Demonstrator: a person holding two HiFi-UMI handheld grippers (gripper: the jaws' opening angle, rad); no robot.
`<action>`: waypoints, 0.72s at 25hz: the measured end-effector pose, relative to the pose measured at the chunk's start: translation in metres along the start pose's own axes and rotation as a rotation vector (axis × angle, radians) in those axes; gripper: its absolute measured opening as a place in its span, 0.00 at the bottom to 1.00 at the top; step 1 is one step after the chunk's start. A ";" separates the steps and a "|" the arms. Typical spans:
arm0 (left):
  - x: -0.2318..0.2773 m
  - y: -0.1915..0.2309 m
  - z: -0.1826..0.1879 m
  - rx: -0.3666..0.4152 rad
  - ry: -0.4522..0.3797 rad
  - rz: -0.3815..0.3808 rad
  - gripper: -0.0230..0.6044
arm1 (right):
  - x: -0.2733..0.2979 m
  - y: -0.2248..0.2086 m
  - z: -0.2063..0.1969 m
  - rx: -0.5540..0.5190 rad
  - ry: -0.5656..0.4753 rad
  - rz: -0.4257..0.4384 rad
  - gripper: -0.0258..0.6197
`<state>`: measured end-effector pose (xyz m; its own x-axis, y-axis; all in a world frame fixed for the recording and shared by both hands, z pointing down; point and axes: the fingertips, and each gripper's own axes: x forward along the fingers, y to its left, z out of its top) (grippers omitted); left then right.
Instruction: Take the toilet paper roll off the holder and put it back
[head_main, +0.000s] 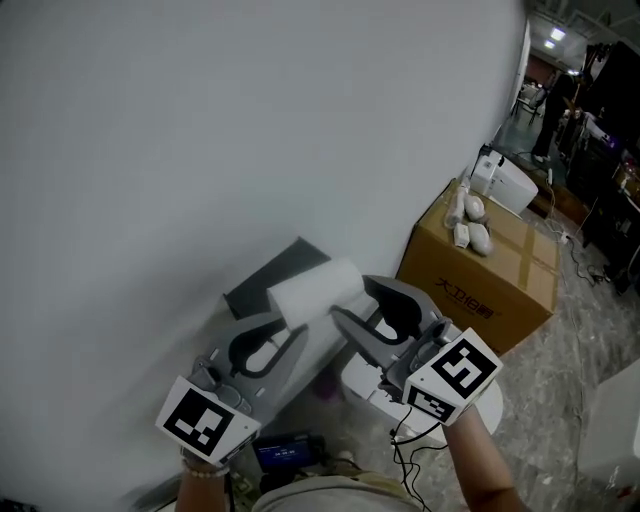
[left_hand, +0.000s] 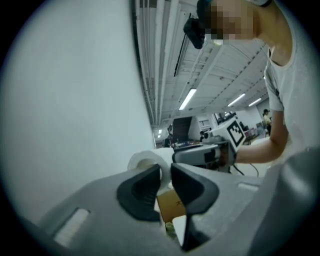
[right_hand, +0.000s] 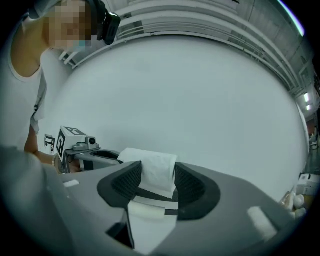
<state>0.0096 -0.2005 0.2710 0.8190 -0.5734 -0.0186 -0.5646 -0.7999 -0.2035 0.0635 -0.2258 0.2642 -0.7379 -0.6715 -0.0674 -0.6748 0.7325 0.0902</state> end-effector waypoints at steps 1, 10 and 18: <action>-0.002 0.005 0.000 0.010 -0.005 0.017 0.14 | 0.006 0.001 -0.001 0.000 0.001 0.015 0.37; -0.029 0.045 -0.002 -0.017 0.036 0.149 0.15 | 0.055 0.018 0.003 -0.005 0.031 0.082 0.37; -0.026 0.054 -0.031 -0.053 0.087 0.197 0.15 | 0.069 0.014 -0.024 -0.041 0.104 0.085 0.37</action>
<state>-0.0451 -0.2342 0.2914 0.6816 -0.7310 0.0325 -0.7194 -0.6777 -0.1523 0.0039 -0.2644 0.2849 -0.7856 -0.6171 0.0453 -0.6076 0.7832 0.1322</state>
